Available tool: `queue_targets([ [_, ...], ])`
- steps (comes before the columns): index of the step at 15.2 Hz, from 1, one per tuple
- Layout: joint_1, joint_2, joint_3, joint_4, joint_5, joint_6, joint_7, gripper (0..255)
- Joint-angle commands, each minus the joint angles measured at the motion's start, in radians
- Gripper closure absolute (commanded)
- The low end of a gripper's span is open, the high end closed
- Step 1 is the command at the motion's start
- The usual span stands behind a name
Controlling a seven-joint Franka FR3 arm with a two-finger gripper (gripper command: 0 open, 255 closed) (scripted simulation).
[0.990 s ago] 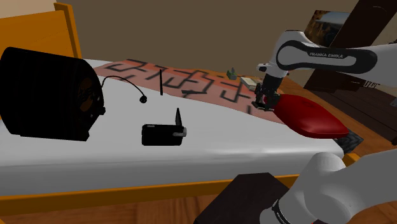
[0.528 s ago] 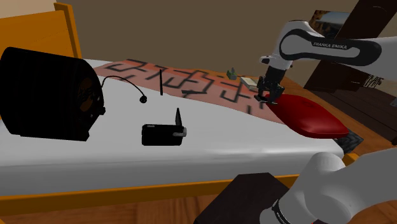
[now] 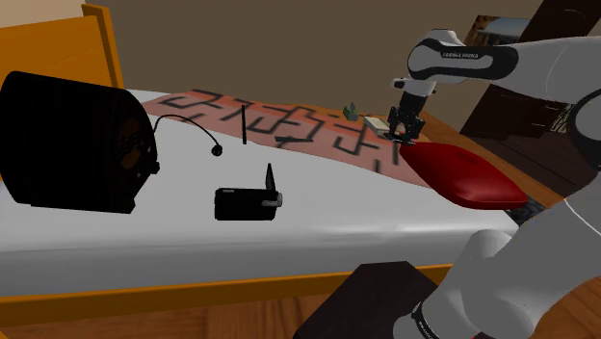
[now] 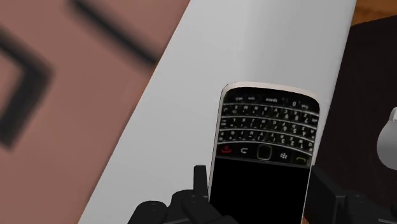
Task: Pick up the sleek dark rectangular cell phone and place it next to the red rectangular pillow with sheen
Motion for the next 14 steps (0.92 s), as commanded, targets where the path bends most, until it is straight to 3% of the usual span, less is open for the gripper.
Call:
queue_targets([
  [1,-0.002,0.091,-0.052,0.072,0.051,0.005,-0.073,255],
  [4,-0.030,0.259,-0.117,0.208,0.167,-0.007,-0.191,255],
  [7,-0.112,0.437,-0.141,0.367,0.299,-0.047,-0.304,255],
  [11,-0.287,0.664,-0.115,0.632,0.455,-0.141,-0.404,255],
  [14,-0.457,0.840,-0.067,0.908,0.556,-0.249,-0.433,255],
])
